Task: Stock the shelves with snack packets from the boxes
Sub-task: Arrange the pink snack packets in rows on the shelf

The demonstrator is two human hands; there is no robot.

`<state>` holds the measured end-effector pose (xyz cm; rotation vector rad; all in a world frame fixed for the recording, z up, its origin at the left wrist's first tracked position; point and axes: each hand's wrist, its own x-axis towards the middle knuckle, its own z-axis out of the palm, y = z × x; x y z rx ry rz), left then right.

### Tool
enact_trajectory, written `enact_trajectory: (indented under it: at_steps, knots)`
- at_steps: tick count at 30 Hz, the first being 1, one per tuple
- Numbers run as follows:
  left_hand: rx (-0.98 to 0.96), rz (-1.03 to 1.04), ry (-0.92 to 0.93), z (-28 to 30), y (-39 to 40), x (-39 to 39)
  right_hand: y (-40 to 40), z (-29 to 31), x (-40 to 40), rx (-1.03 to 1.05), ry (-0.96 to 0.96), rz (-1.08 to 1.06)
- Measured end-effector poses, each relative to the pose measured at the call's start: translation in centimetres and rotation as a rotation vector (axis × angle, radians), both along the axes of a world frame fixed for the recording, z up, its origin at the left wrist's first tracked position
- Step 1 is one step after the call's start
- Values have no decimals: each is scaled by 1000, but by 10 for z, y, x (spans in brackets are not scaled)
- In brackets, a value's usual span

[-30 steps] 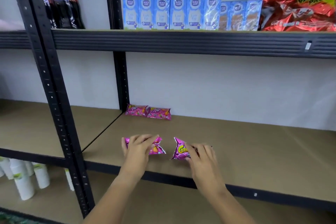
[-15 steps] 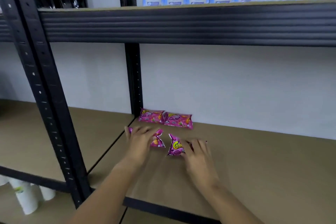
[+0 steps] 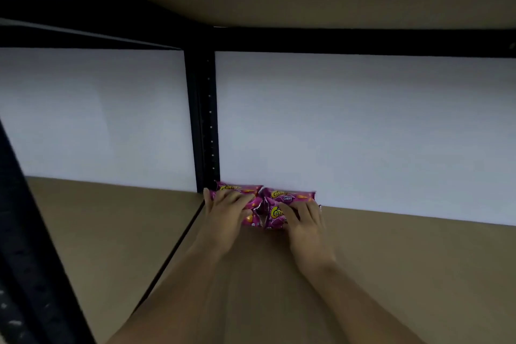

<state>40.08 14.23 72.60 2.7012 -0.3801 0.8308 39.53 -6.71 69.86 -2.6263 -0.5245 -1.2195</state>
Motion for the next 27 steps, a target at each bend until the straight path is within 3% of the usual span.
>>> enact_trajectory:
  at_steps: [8,20,27]
  knots:
    - [-21,-42,-110,-20,3,29,2,-3,26,12,62,39]
    - [174,55,263,-16,-2,39,-11,-10,43,-205,187,23]
    - [182,45,286,-10,-1,37,-10,-2,38,-307,238,-56]
